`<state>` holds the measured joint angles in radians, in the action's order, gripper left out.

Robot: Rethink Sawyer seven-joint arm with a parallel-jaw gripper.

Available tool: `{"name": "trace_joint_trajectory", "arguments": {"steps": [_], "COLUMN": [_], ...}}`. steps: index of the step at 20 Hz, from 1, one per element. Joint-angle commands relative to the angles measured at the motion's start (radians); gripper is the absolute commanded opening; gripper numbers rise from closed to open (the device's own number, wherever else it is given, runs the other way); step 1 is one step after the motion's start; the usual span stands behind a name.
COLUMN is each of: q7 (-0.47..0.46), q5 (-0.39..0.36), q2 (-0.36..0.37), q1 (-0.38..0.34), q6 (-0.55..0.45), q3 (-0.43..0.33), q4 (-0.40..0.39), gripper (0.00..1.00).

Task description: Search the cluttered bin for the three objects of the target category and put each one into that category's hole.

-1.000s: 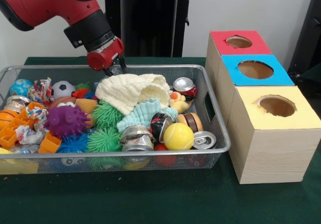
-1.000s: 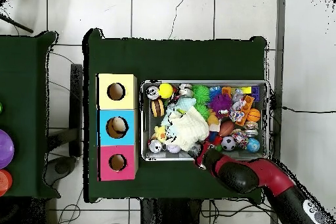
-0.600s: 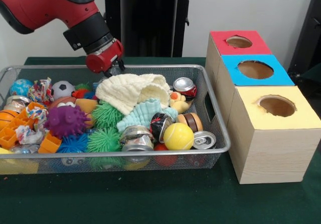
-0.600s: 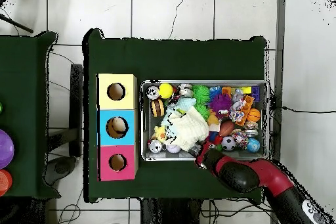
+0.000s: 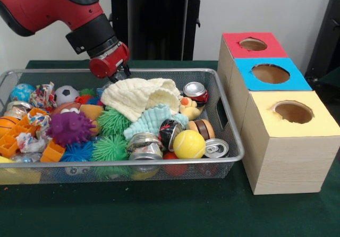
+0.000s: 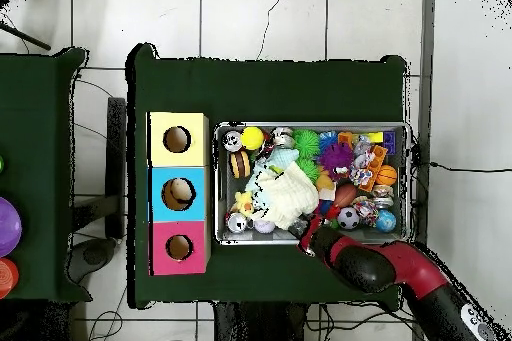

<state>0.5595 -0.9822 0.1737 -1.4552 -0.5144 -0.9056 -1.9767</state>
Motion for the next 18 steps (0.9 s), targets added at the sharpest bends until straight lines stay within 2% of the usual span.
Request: {"name": "trace_joint_trajectory", "arguments": {"steps": [1,6,9,12,18], "q7": [-0.197,-0.166,-0.069,-0.063,-0.057], "q5": [-0.066,-0.063,0.001,0.033,0.016], "q2": [-0.04,-0.031,0.032,0.054,0.078], "q1": [0.008,0.016,0.047,0.058,0.067], "q6": [-0.092,-0.088,-0.118,-0.138,-0.101], "q3": [0.111,0.116,0.098,0.085,0.093], "q4": [0.135,0.108,0.038,0.03,0.025], "gripper": [0.0,0.0,0.0,0.0,0.0]}}
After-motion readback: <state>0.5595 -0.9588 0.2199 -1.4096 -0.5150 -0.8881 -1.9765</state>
